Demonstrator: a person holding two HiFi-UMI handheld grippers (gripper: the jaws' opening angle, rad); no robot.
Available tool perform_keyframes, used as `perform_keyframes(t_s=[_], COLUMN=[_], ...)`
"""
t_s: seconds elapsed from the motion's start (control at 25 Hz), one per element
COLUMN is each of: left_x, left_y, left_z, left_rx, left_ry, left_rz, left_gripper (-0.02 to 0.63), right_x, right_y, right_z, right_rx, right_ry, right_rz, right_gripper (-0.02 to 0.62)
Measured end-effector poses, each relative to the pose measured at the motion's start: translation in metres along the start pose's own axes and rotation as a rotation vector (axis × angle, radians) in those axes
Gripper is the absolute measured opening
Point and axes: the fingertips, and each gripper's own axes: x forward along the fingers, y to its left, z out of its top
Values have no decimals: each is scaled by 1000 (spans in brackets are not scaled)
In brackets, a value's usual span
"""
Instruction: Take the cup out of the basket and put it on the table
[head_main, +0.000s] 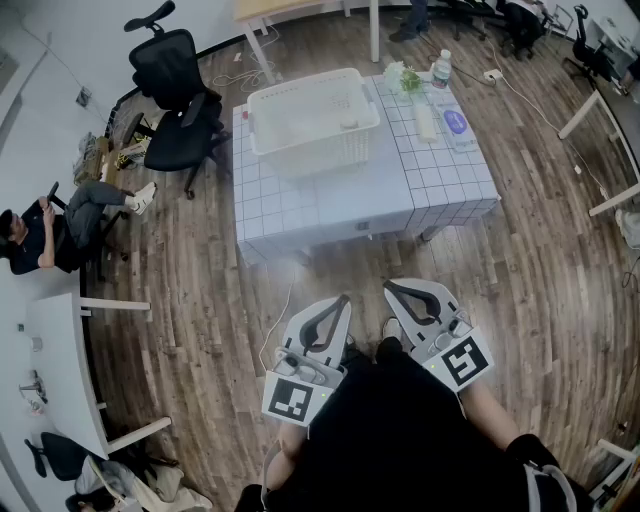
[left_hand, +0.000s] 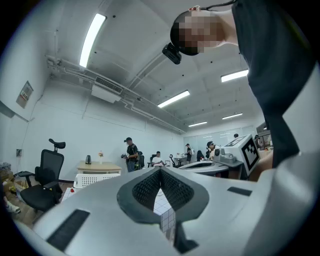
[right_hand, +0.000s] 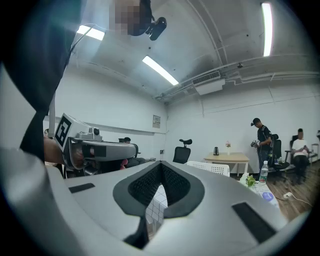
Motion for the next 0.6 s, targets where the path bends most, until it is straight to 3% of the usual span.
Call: perform_keyframes(t_s=[0.6], left_x=[2], left_y=[-11], left_z=[-1], left_rx=[-3], left_ry=[12], left_rz=[12], left_gripper=[9], right_x=[-9], right_y=[-4], right_z=[2], right_rx=[13], right_ry=[-23], right_rz=[0], right_gripper=[17])
